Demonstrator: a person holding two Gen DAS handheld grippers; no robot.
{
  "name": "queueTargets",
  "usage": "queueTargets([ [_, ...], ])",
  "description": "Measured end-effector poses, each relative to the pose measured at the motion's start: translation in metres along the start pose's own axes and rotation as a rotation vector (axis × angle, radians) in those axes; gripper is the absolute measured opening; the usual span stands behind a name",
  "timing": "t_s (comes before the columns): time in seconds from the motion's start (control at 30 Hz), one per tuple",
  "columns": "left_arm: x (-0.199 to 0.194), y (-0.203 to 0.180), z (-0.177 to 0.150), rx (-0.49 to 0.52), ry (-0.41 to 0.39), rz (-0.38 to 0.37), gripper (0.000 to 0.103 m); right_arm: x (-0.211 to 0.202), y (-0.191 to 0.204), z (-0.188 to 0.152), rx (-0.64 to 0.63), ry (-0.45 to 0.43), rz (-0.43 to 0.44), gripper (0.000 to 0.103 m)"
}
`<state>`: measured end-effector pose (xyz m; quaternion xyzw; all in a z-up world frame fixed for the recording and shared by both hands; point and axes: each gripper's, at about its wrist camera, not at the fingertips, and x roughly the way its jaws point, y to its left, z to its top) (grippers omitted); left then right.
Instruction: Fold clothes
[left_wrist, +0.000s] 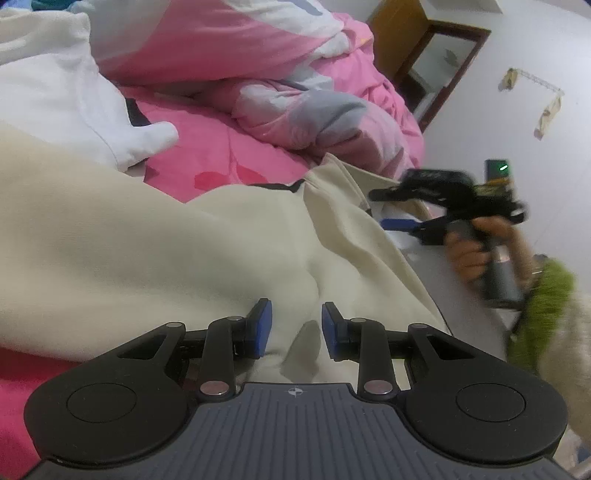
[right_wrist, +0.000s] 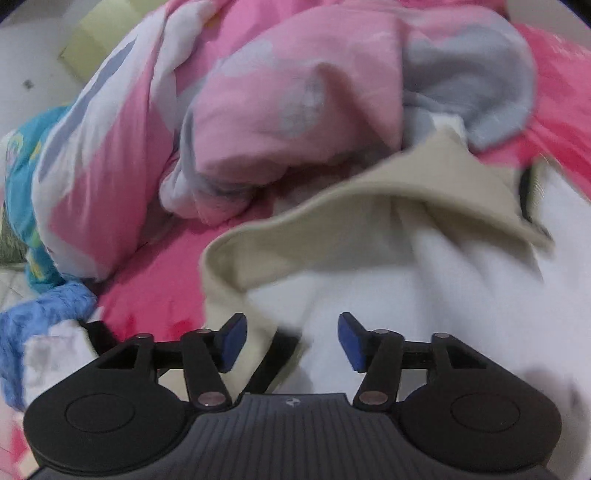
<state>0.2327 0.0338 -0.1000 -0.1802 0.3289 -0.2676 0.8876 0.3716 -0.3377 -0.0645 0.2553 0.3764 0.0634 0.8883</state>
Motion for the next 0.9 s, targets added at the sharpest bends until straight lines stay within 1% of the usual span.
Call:
queueTargets([
  [0.03,0.001,0.002,-0.001,-0.009,0.0,0.003,0.029,0.014,-0.004,0.005,-0.009,0.0,-0.012,0.063],
  [0.07,0.001,0.003,-0.001,-0.017,-0.003,-0.001,0.029,0.02,-0.008,0.005,-0.01,0.003,0.022,0.065],
  [0.1,0.0,0.004,-0.001,-0.024,-0.011,0.001,0.029,0.02,-0.007,0.003,-0.02,0.007,0.029,0.066],
  [0.2,0.001,0.006,-0.001,-0.037,-0.023,0.018,0.028,0.02,-0.005,-0.001,-0.05,0.017,0.051,0.064],
  [0.23,0.001,0.007,-0.001,-0.042,-0.025,0.019,0.028,0.021,-0.005,-0.002,-0.06,0.021,0.059,0.063],
  [0.4,0.001,0.011,0.0,-0.063,-0.037,0.018,0.027,0.021,-0.001,-0.009,-0.109,0.038,0.095,0.062],
  [0.43,0.001,0.013,0.0,-0.07,-0.041,0.016,0.027,0.021,0.0,-0.011,-0.119,0.042,0.103,0.052],
  [0.47,0.002,0.014,0.0,-0.077,-0.046,0.014,0.027,0.021,0.0,-0.012,-0.129,0.045,0.11,0.03],
  [0.5,0.002,0.015,0.001,-0.083,-0.05,0.016,0.026,0.022,0.001,-0.013,-0.139,0.049,0.117,0.026],
  [0.53,0.002,0.016,0.001,-0.087,-0.053,0.019,0.026,0.022,0.002,-0.015,-0.149,0.052,0.125,0.02],
  [0.57,0.001,0.016,0.001,-0.09,-0.056,0.022,0.026,0.022,0.003,-0.016,-0.16,0.054,0.13,0.018],
  [0.63,0.001,0.016,0.001,-0.092,-0.062,0.034,0.025,0.008,0.015,-0.016,-0.229,-0.013,0.083,0.017],
  [0.7,0.001,0.016,0.001,-0.089,-0.059,0.045,0.025,-0.001,0.031,-0.01,-0.293,-0.097,0.038,0.016],
  [0.77,0.001,0.014,0.0,-0.08,-0.059,0.057,0.025,-0.004,0.043,-0.003,-0.366,-0.148,-0.02,0.016],
  [0.8,0.001,0.013,0.0,-0.075,-0.059,0.063,0.025,-0.005,0.05,0.0,-0.403,-0.173,-0.05,0.016],
  [0.9,0.002,0.012,-0.001,-0.067,-0.059,0.071,0.025,0.003,0.062,0.004,-0.503,-0.197,-0.141,0.016],
])
